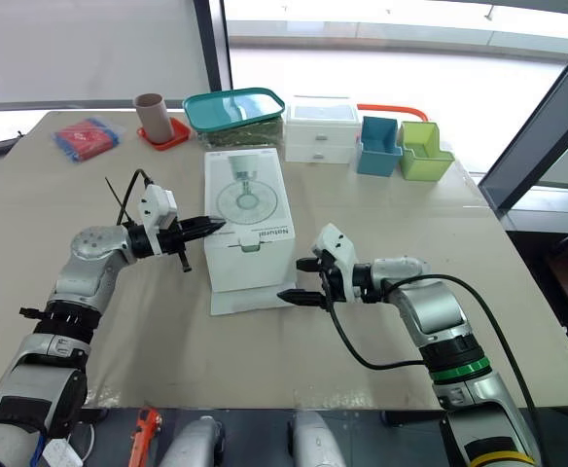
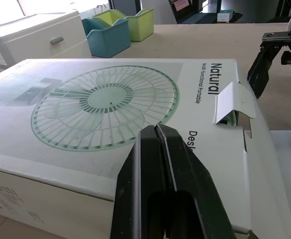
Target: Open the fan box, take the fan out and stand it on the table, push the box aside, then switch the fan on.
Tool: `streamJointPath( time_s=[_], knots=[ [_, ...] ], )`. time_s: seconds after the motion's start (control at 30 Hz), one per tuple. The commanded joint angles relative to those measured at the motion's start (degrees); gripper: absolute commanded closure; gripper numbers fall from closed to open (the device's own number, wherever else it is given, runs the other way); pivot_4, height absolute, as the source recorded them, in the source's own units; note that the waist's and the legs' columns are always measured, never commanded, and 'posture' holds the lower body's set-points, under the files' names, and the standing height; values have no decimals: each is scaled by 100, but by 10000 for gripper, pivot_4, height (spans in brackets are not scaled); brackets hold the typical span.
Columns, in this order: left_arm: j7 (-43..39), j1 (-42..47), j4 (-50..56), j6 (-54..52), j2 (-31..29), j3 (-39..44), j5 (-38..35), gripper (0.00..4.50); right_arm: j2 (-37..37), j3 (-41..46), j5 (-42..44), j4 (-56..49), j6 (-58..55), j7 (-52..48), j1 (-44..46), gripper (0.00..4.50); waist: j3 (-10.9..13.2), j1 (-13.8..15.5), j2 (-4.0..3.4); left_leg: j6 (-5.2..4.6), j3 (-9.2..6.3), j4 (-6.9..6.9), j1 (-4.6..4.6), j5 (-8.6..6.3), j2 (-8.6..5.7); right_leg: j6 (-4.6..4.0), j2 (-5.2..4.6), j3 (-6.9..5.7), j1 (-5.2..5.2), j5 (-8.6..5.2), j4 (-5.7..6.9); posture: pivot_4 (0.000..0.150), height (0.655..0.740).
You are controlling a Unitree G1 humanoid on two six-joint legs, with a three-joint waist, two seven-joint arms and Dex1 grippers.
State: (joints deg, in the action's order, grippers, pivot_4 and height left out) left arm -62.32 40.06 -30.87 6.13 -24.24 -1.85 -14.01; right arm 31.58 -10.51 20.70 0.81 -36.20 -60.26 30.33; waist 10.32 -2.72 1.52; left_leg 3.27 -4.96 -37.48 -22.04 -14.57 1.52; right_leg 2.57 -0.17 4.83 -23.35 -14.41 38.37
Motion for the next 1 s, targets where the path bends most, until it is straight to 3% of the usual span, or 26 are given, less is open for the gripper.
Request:
streamJointPath(
  time_s=[0.03,0.6,0.8,1.0],
  knots=[
    [-4,-104,-198,-65,13,-162,217,45000,-3,264,274,-322,-51,-56,135,5186,0,0,0,0,0,0,0,0,0,0,0,0,0,0,0,1500,7400],
    [-266,99,-516,104,-298,-120,282,45000,724,560,1268,-1593,-595,-535,-318,5186,-1,-5,-2,0,0,0,2,0,0,0,2,0,1,0,0,1500,7400],
    [-298,119,-594,184,-330,-111,288,45000,485,776,1620,-1559,-688,-331,-55,5186,-1,-12,-2,-3,2,0,6,2,3,-2,7,2,1,1,0,1500,7400],
    [-306,121,-559,199,-354,-88,270,45000,68,698,1342,-1032,-379,66,280,5186,-2,-9,-2,-3,1,0,6,2,4,-2,8,2,1,1,1,1500,7400]
  ],
)
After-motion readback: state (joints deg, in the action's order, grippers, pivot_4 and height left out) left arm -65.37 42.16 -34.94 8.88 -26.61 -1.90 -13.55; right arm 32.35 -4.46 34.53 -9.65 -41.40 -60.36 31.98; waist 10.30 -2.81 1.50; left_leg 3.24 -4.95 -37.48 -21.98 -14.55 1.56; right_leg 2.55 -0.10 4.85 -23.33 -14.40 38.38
